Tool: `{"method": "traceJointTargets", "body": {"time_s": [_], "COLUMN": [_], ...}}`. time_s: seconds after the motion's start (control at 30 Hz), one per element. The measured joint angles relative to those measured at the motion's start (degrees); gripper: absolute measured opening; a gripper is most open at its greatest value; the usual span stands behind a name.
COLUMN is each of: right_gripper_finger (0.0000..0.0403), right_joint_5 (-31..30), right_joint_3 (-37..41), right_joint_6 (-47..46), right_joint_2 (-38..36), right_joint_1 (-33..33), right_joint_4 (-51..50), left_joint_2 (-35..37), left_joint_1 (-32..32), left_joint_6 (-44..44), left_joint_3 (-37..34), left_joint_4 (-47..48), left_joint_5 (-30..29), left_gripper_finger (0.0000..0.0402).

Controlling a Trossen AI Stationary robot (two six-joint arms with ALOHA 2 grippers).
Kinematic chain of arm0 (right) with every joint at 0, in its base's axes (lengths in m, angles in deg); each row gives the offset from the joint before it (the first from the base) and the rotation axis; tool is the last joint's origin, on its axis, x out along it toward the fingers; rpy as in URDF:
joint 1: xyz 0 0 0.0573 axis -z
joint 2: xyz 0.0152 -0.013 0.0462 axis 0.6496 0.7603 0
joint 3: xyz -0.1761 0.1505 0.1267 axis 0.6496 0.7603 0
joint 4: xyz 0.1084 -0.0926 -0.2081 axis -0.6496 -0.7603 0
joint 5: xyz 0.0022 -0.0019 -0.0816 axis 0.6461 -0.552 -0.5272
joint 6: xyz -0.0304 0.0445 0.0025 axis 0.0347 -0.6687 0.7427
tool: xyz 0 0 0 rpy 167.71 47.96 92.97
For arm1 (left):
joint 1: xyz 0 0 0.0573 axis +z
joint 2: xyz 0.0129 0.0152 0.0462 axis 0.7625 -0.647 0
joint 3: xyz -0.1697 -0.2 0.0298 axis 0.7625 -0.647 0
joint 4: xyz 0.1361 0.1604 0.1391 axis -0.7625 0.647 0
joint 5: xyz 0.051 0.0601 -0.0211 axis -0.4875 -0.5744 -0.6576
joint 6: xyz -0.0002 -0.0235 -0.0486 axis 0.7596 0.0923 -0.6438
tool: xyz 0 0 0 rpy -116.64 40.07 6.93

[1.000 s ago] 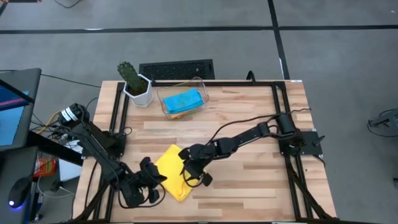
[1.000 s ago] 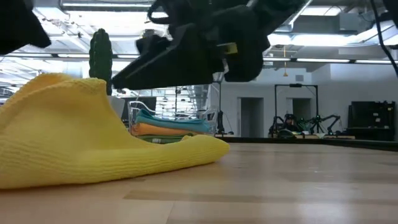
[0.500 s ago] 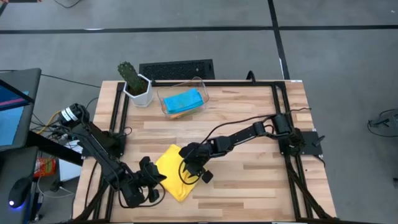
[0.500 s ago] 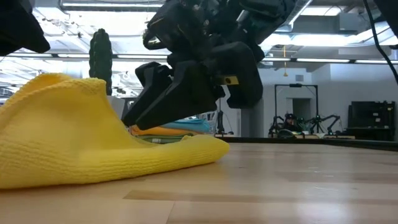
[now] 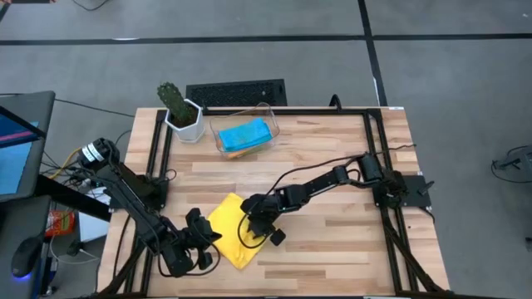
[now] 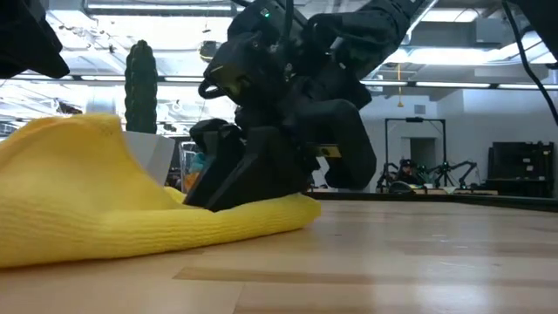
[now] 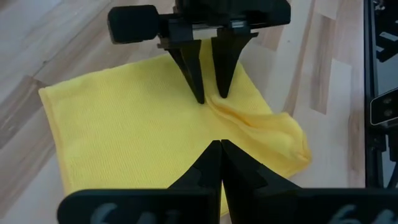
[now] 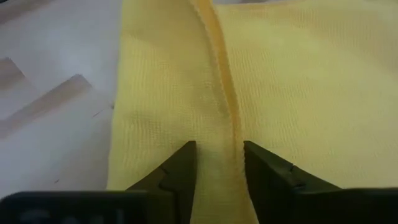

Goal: Fold microfiber towels
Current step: Fold the yellow microfiber cloth

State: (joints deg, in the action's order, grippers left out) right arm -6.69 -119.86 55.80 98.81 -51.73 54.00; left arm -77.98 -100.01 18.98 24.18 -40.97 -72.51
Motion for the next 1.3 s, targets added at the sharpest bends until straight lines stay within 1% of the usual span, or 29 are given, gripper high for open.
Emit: {"method": "traceJointTargets", "body": {"time_s": [0.1, 0.17, 0.27, 0.37, 0.43, 0.53, 0.6, 0.7, 0.83, 0.93, 1.0, 1.1, 1.3], "right_gripper_finger": [0.014, 0.0124, 0.01, 0.0078, 0.0067, 0.0063, 0.0066, 0.0087, 0.0137, 0.0173, 0.0189, 0.0193, 0.0164], "right_joint_5": [-0.24, -0.29, -0.49, -0.41, -0.3, 1.39, 2.9, 4.9, 5.4, 5.25, 5.17, 4.65, 4.64], "right_joint_3": [-1.26, -2.28, -3.67, -4.57, -4.64, -4.6, -4.6, -4.6, -4.6, -4.54, -4.55, -4.58, -4.24], "right_joint_6": [0.0, 0.0, 0.04, 0.02, -0.16, -0.89, -1.92, -3.01, -2.75, -3.04, -3.04, -2.64, -2.56], "right_joint_2": [-1.01, -1.16, -1.45, -2.01, -1.93, -1.79, -1.81, -1.81, -1.36, -0.55, -0.58, -0.63, -0.63], "right_joint_1": [0.26, 0.47, 0.84, 1.22, 1.4, 1.66, 1.97, 1.94, 1.86, 1.96, 1.96, 1.92, 1.85], "right_joint_4": [-3.1, -2.78, -5.15, -4.42, -4.62, -4.74, -4.55, -4.59, -4.41, -5.02, -5.17, -6.0, -6.61], "left_joint_2": [0.0, 0.0, 0.0, 0.0, 0.0, 0.0, 0.0, 0.0, 0.0, 0.0, 0.0, 0.0, 0.0], "left_joint_1": [0.01, 0.01, 0.02, 0.0, 0.0, 0.02, 0.0, 0.02, 0.01, 0.02, 0.02, 0.02, 0.02], "left_joint_6": [-0.01, 0.01, 0.05, 0.21, 0.18, 0.18, 0.16, 0.16, 0.2, 0.18, 0.18, 0.18, 0.16], "left_joint_3": [0.0, 0.0, 0.0, 0.0, 0.0, 0.0, 0.0, 0.0, 0.0, 0.0, 0.0, 0.0, 0.0], "left_joint_4": [0.26, 0.37, 0.56, 0.65, 0.97, 1.04, 1.14, 1.2, 1.22, 1.44, 1.46, 1.83, 2.51], "left_joint_5": [0.0, 0.01, -0.04, -0.09, -0.11, -0.16, -0.16, -0.43, -2.94, -3.67, -3.66, -3.64, -3.64], "left_gripper_finger": [0.0, 0.0, 0.0, 0.0, 0.0, 0.0, 0.0, 0.0, 0.0, 0.0, 0.0, 0.0, 0.0]}}
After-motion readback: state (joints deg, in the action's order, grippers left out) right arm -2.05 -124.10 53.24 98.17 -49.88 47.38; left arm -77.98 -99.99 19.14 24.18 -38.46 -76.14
